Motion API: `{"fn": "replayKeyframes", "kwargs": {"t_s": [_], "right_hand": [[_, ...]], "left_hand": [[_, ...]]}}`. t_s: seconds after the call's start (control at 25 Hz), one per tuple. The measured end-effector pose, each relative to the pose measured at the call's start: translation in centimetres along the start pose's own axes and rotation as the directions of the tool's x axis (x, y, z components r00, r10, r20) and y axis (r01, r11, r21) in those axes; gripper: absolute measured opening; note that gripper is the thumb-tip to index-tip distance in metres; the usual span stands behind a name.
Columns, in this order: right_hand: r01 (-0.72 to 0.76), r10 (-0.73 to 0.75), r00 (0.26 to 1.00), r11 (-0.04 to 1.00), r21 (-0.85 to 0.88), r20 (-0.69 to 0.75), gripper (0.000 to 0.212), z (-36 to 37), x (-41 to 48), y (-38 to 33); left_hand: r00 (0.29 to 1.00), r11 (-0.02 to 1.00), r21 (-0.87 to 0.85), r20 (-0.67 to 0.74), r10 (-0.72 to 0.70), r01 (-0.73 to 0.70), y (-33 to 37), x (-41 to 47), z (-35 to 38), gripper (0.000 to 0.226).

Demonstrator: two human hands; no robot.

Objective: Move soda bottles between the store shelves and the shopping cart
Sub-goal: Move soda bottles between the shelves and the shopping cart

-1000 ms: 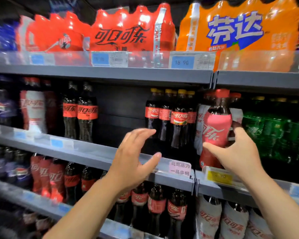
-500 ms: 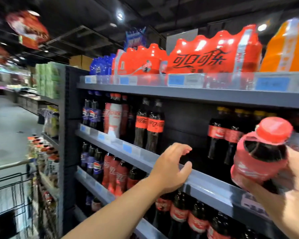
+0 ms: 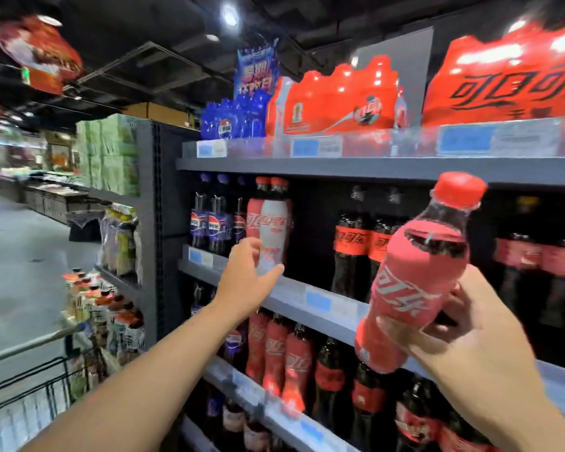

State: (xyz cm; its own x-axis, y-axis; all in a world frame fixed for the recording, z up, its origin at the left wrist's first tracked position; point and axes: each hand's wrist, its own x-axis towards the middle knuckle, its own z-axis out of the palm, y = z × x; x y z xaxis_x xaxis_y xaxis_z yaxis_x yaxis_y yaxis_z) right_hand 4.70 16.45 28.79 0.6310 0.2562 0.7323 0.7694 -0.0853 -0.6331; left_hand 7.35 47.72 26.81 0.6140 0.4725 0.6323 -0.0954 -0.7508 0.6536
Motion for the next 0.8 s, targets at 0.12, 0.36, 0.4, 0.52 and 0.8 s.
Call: {"fn": "replayKeyframes", "kwargs": {"t_s": [0.12, 0.36, 0.4, 0.52, 0.8], "right_hand": [[-0.039, 0.039, 0.999, 0.999, 0.021, -0.008, 0.072, 5.6, 0.9, 0.8], [-0.120, 0.120, 0.993, 0.992, -0.029, -0.011, 0.068, 11.3, 1.4, 2.2], [-0.131, 0.130, 0.991, 0.990, -0.054, -0.011, 0.070, 11.5, 1.3, 2.4], [-0.135, 0.134, 0.991, 0.984, -0.116, -0.018, 0.069, 11.6, 1.0, 3.3], [-0.116, 0.112, 0.992, 0.992, -0.058, -0.058, 0.064, 11.0, 1.3, 2.4]], "left_hand": [[0.999, 0.999, 0.026, 0.011, -0.030, 0.030, -3.1, 4.3, 0.0, 0.068], [0.997, 0.995, 0.098, 0.073, 0.016, -0.023, -5.7, 8.9, 2.9, 0.087], [0.998, 0.990, 0.136, 0.050, 0.023, -0.030, -5.6, 9.0, 3.6, 0.085], [0.999, 0.986, 0.168, -0.032, 0.005, 0.000, -5.0, 9.1, 5.0, 0.081], [0.989, 0.993, -0.025, -0.094, 0.111, -0.113, -5.1, 8.4, 4.6, 0.050]]}}
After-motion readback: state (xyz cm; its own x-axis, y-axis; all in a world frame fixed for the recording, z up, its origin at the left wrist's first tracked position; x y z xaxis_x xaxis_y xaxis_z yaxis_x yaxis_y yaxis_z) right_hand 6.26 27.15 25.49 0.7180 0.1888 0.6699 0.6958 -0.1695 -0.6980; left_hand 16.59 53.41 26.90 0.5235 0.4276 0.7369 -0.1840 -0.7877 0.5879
